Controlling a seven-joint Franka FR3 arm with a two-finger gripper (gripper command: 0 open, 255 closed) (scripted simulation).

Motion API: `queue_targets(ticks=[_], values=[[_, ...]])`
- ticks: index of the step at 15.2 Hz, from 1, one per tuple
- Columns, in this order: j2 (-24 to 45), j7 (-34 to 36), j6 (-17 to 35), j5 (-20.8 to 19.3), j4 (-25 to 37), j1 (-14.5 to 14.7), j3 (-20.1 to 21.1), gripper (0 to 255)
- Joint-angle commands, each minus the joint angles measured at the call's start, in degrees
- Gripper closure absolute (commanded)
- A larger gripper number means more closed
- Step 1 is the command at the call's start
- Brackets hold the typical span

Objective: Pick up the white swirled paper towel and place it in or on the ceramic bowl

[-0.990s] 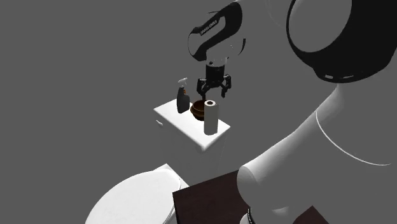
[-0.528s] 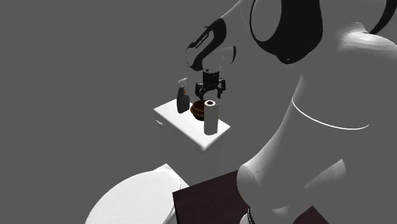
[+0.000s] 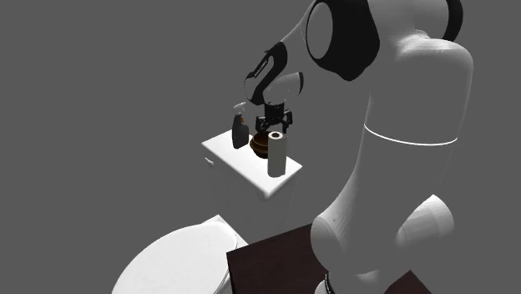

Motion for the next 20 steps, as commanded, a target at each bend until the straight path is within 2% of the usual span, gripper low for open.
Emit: queue_targets(ticks=[1,11,12,20], values=[[1.1,0.1,1.4,-0.1,-0.2,0.0,0.0,0],[1.9,0.1,2.4,-0.2,-0.5,-0.1,-0.1,0],[1.9,0.1,2.4,-0.2,-0.5,-0.1,-0.1,255],[1.9,0.1,2.4,-0.2,-0.5,-0.1,-0.1,255]])
